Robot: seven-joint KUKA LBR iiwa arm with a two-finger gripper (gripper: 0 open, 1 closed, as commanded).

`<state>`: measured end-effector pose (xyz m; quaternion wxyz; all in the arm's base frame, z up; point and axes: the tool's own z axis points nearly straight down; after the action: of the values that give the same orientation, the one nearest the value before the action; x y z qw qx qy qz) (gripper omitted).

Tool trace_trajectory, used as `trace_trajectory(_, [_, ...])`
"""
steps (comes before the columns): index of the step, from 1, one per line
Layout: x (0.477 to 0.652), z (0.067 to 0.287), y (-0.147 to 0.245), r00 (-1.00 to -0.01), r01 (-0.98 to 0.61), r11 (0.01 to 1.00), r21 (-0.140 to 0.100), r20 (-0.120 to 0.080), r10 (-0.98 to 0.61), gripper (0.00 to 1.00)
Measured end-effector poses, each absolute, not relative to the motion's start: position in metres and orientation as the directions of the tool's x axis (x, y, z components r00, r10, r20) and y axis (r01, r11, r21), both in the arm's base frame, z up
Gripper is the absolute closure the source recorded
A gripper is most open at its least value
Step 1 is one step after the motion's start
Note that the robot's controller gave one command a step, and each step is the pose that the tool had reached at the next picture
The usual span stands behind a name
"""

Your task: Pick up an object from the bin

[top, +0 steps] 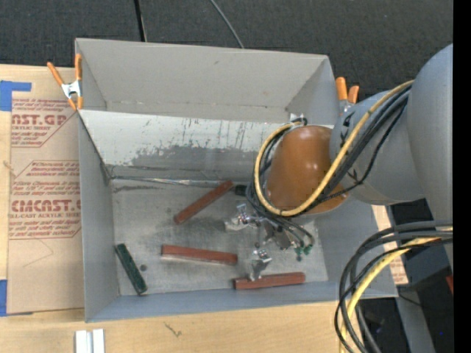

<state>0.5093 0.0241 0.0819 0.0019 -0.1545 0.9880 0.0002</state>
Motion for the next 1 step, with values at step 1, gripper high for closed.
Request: trace_trajectory(1, [0.5300, 0.0768, 0.0812, -0.936, -0.352, 0.936, -0.003, -0.019, -0.352, 1.00])
